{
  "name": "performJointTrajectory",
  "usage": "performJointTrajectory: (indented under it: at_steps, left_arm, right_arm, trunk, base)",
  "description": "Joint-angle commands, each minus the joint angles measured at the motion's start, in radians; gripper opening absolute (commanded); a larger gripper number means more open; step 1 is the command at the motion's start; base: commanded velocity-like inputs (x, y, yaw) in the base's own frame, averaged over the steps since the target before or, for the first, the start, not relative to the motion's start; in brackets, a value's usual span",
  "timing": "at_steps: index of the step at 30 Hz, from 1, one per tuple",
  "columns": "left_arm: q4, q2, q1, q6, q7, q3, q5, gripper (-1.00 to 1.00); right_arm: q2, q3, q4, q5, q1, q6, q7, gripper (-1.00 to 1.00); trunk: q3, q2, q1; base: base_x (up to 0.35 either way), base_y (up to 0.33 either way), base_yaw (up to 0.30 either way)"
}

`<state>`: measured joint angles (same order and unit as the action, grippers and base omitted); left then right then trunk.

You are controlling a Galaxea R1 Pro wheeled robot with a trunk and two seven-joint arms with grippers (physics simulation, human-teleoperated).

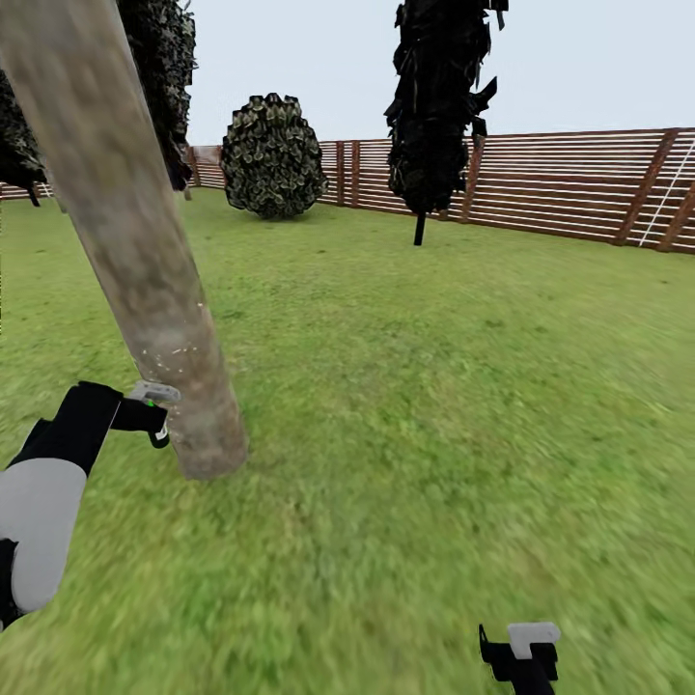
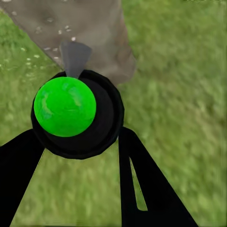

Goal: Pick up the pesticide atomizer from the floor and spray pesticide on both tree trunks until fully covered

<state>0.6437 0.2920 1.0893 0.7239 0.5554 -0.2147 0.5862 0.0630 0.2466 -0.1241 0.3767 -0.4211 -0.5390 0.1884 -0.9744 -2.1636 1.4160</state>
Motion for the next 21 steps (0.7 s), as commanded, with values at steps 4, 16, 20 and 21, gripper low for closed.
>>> performJointTrajectory:
  at_steps: [4,16,20,21]
  left_arm:
    - [-0.001,0.0,-0.037,0.002,-0.035,-0.008,0.002,-1.0]
    - [-0.001,-0.002,-0.077,0.002,-0.121,-0.012,-0.003,-1.0]
    - [-0.001,-0.006,-0.077,0.002,-0.121,-0.014,-0.004,-1.0]
    - [-0.002,-0.005,-0.077,0.002,-0.121,-0.019,-0.004,-1.0]
  right_arm:
    - [0.0,0.005,0.001,0.01,-0.001,-0.003,0.005,1.0]
    - [0.0,0.005,0.003,0.011,-0.001,-0.003,0.005,1.0]
    - [0.0,0.005,0.003,0.011,-0.001,-0.003,0.005,1.0]
    - [0.0,0.005,0.002,0.011,-0.001,-0.003,0.005,1.0]
  trunk:
    - [-0.001,0.0,0.0]
    - [-0.001,0.0,0.0]
    - [-0.001,0.0,0.0]
    - [-0.001,0.0,0.0]
  base:
    - [0.087,-0.271,0.224]
    - [0.11,-0.267,0.131]
    - [0.169,-0.245,0.0]
    - [0.171,-0.243,0.029]
